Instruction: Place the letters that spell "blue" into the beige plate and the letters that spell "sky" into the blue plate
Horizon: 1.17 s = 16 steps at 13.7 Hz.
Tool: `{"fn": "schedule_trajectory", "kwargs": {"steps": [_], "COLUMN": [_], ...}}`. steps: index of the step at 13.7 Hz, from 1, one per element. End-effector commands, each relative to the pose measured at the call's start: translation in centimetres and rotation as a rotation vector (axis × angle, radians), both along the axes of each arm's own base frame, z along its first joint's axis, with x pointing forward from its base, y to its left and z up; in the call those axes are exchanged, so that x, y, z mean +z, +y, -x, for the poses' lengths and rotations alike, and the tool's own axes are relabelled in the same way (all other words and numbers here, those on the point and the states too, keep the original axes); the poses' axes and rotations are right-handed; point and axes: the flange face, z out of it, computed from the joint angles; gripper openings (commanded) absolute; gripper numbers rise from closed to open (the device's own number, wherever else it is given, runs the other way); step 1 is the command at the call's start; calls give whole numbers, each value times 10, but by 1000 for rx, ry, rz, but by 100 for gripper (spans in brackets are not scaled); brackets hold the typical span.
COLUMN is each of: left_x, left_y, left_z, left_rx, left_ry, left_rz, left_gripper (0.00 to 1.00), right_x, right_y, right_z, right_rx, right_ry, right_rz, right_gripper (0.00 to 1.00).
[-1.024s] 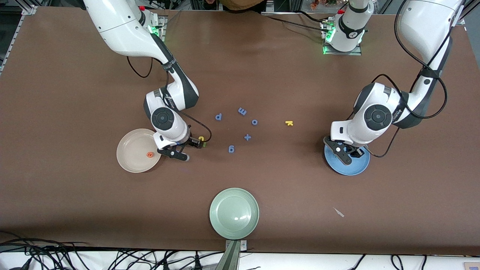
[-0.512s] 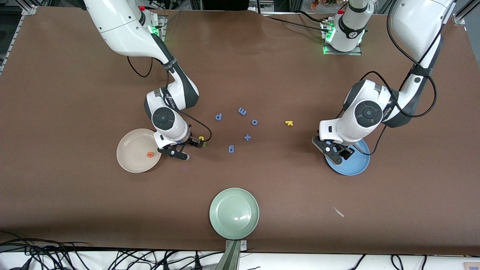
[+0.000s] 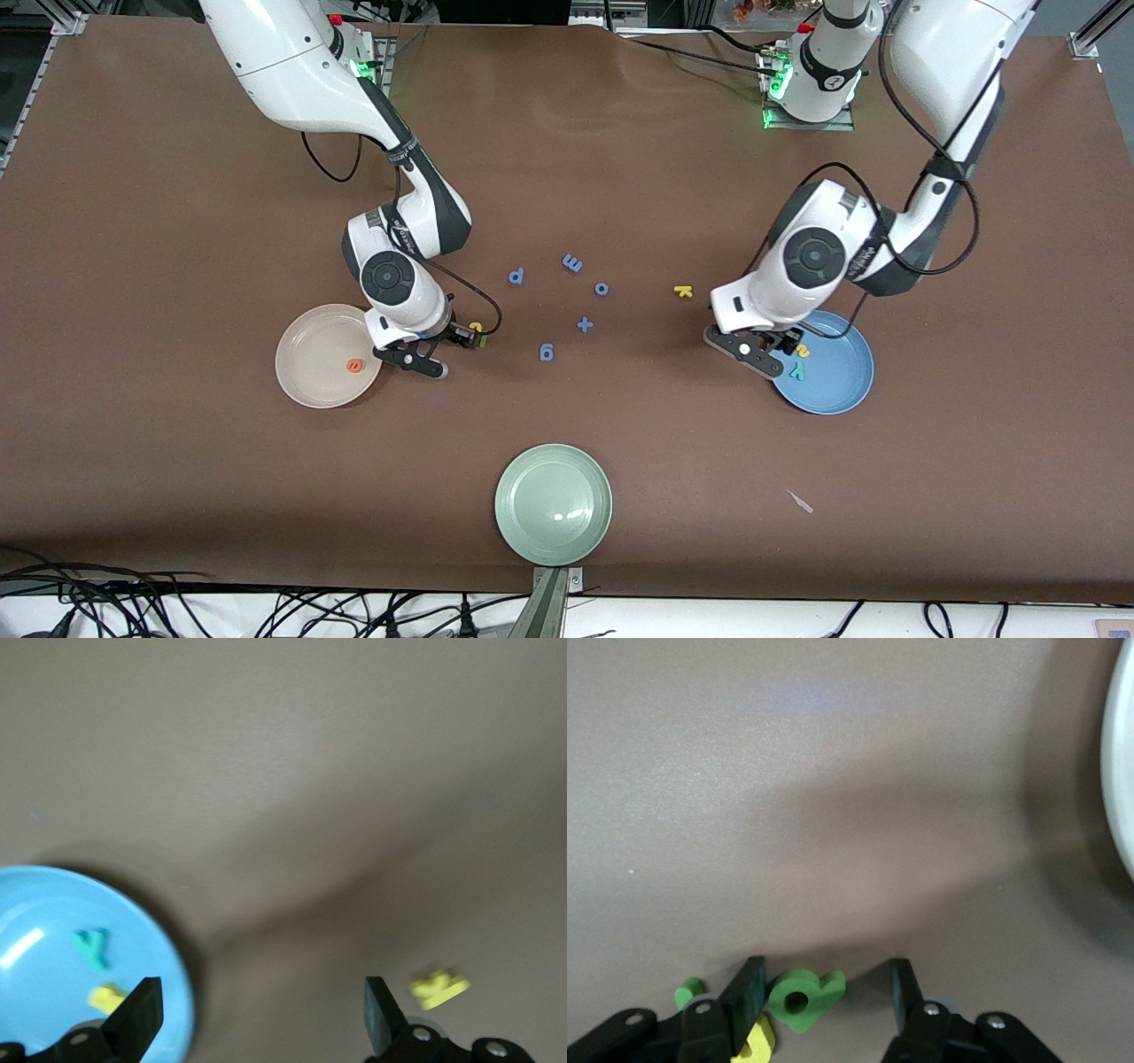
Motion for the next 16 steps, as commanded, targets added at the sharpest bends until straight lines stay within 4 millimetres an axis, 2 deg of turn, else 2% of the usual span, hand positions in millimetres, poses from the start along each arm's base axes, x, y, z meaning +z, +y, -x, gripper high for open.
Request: {"fn": "schedule_trajectory", "kwargs": {"steps": [1,2,4,8,11,13,15,16], "left_x": [-7,-16,-25,-49,-72,-79,-87,-92], "left_y": [-39,-54,-71,-101,-120,-120,-100,-83], "left_z": [19,28,38,55,68,73,75,72], "left_rx": [199,269,412,675,890,930,950,973], "left_ry": [12,18,17,14,17,23,34,46], "left_rz": [-20,-34,-51,-55,-57,-70,-101,-120], "left_gripper": [100,100,100,100,100,100,100,100], "right_x": [-4,-4,-4,-5,-5,-5,-5,-5], "right_y": [18,20,19,17,11,9,8,7], "right_z": [16,17,17,16,13,12,12,11], "right_rx": [-26,-23,-22,-6,33,30,33,36], "right_ry": [7,6,6,7,6,5,5,3], "right_rz": [-13,-14,-14,-11,-7,-8,-6,-4], "right_gripper": [64,64,62,43,43,42,34,31]}}
